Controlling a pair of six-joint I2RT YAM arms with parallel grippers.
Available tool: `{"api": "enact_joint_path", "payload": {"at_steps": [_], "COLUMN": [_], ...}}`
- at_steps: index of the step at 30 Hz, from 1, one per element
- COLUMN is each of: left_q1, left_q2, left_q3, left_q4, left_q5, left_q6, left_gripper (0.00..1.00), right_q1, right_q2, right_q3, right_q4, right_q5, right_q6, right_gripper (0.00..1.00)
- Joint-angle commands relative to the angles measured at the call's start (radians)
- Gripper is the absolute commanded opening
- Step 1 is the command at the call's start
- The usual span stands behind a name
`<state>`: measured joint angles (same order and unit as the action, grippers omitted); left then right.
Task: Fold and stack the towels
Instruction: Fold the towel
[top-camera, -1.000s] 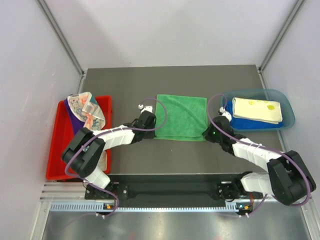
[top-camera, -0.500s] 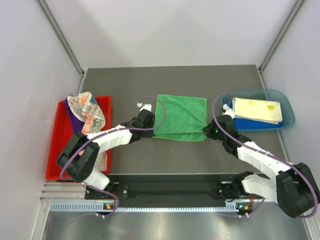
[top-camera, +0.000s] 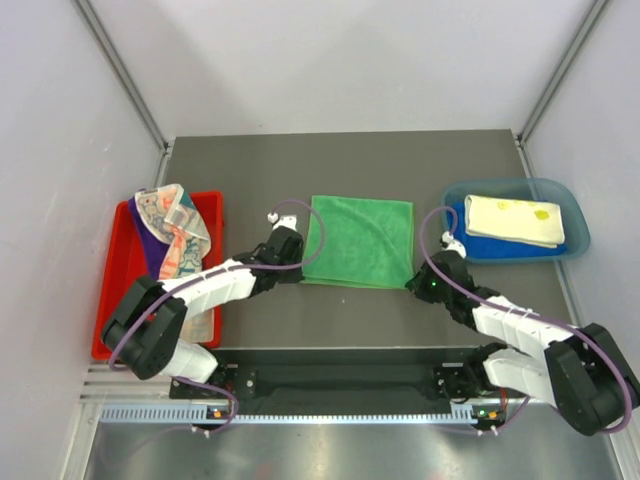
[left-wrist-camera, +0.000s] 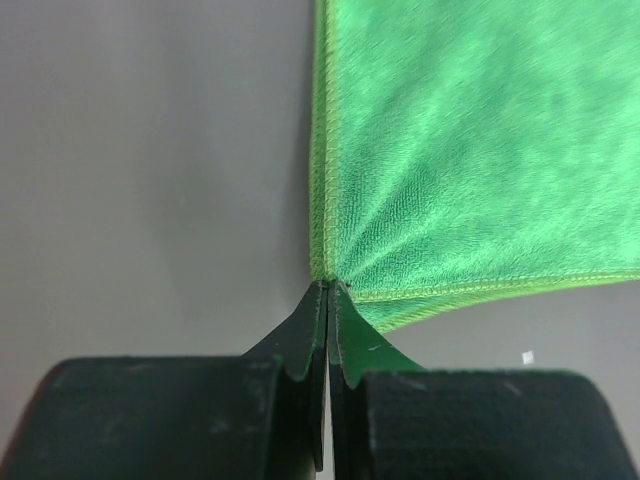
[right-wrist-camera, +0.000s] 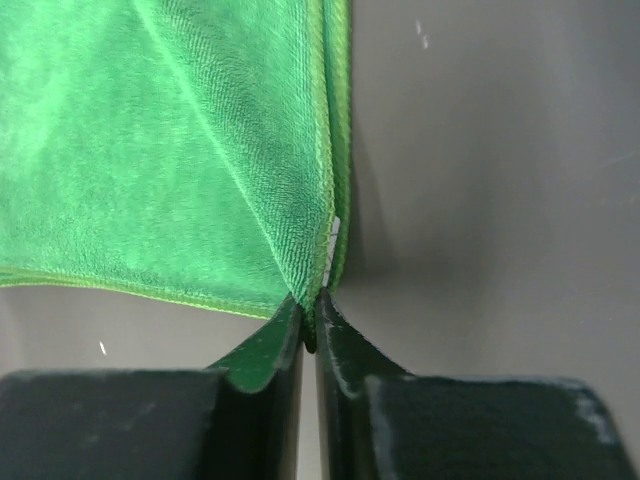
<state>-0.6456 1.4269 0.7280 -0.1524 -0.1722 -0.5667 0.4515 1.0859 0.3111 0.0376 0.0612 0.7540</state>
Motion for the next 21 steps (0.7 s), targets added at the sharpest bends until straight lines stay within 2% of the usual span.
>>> {"api": "enact_joint_path", "payload": {"at_steps": [1, 3, 9, 16, 21], "left_q1": [0.000, 0.000, 0.001, 0.000, 0.000], "left_q2": [-0.026, -0.019, -0.011, -0.003, -0.005], "left_q3": [-0.051, -0.070, -0.081, -0.093, -0.107], "left_q4": [0.027, 0.036, 0.047, 0.053, 0.047], "left_q5": [-0.013, -0.024, -0.021, -0.019, -0.027], "left_q6": [-0.021, -0.025, -0.029, -0.035, -0.050], "left_gripper": [0.00, 0.00, 0.00, 0.00, 0.00], "right_q1": [0.015, 0.016, 0.026, 0.064, 0.110], "right_q2": [0.005, 0.008, -0.007, 0.028, 0.107], "right_q3": [-0.027, -0.043, -0.044, -0.043, -0.024], "right_q4": [0.059, 0.077, 0.068, 0.067, 0.071], "right_q5": [-0.012, -0.011, -0.003, 0.011, 0.037], "right_q6": [0.008, 0.013, 0.021, 0.041, 0.064], "right_gripper": [0.14, 0.27, 0.43, 0.43, 0.38]}}
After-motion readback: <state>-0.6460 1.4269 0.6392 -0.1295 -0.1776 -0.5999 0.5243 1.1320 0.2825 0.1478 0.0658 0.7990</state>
